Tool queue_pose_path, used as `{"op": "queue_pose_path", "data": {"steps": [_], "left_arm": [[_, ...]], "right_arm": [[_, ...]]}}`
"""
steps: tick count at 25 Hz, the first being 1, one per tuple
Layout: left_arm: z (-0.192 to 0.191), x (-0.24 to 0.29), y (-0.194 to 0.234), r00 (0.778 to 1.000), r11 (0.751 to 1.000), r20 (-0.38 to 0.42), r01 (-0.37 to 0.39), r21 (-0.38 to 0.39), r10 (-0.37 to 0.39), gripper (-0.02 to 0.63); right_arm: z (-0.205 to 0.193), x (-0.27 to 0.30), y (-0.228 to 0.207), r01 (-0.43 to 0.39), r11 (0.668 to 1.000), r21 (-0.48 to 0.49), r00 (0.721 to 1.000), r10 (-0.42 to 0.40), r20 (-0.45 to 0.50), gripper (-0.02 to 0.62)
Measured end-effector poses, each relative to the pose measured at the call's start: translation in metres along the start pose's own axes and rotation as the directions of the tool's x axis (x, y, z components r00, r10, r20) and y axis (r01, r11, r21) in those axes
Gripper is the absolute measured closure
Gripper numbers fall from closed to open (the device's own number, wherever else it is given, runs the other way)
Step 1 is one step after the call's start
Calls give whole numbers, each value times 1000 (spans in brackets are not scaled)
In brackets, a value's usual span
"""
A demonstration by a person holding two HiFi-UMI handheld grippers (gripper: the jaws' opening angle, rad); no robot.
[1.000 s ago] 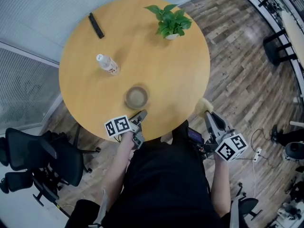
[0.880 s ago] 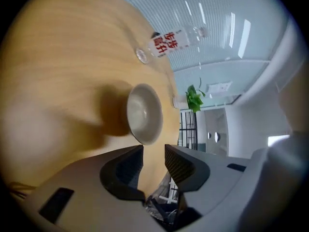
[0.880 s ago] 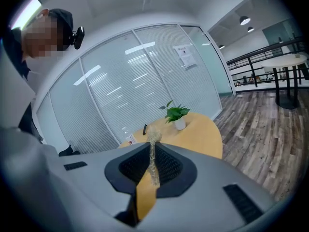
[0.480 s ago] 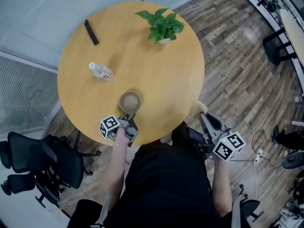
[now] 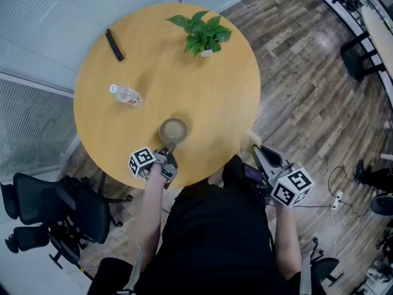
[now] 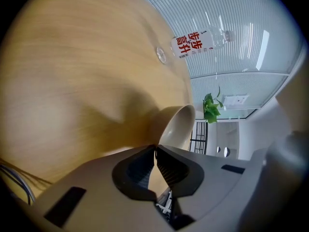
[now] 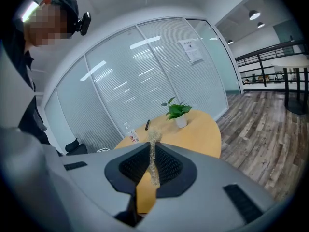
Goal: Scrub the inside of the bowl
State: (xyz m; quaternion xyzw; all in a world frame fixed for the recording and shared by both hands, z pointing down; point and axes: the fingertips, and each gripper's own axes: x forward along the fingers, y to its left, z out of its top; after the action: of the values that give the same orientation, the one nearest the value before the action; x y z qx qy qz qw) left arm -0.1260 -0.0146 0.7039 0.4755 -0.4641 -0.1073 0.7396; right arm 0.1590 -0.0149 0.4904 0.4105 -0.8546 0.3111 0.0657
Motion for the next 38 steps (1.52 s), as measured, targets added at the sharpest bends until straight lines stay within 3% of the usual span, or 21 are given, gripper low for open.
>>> {"op": "queue_pose_path", "data": {"steps": [5, 9, 13, 16, 19, 22, 25, 27, 32, 34, 36, 38], "left_arm": [[-6, -4, -12, 999, 986, -26, -36, 161, 41, 586], [-17, -12, -37, 999, 967, -34, -19, 255, 29, 588], [-35, -24, -66, 998, 946, -59, 37, 321, -19, 588], [-48, -35, -88, 995, 921, -83, 80, 380, -52, 589], [-56, -48, -103, 992, 897, -96, 112, 427, -78, 588], [-61, -59, -111, 992, 874, -95, 119, 472, -84, 591], [-63, -67, -112, 994, 833, -89, 103, 544, -64, 591], [-61, -70, -110, 995, 820, -87, 95, 565, -55, 591], [-59, -78, -107, 993, 822, -92, 109, 559, -70, 591], [-57, -79, -104, 994, 818, -88, 98, 567, -59, 591], [-52, -82, -102, 995, 817, -82, 92, 570, -55, 589], [-52, -85, -103, 994, 813, -86, 100, 574, -62, 591]], "right_arm": [[-18, 19, 26, -74, 992, -99, 994, 65, -85, 558], [-34, 47, 65, -145, 943, -301, 976, 86, -203, 558], [-46, 81, 110, -234, 814, -532, 955, 91, -282, 558], [-54, 106, 130, -252, 674, -695, 948, 30, -315, 558], [-64, 125, 140, -275, 546, -792, 936, -37, -350, 558], [-73, 135, 149, -300, 460, -836, 922, -87, -378, 558], [-82, 145, 153, -305, 392, -868, 906, -160, -391, 558], [-83, 152, 155, -290, 408, -865, 902, -184, -390, 558], [-61, 158, 156, -143, 596, -790, 931, -190, -311, 558], [-50, 157, 155, -73, 652, -755, 940, -207, -270, 558], [-44, 156, 160, -46, 684, -728, 949, -198, -246, 558], [-45, 157, 165, -44, 684, -728, 952, -193, -238, 558]]}}
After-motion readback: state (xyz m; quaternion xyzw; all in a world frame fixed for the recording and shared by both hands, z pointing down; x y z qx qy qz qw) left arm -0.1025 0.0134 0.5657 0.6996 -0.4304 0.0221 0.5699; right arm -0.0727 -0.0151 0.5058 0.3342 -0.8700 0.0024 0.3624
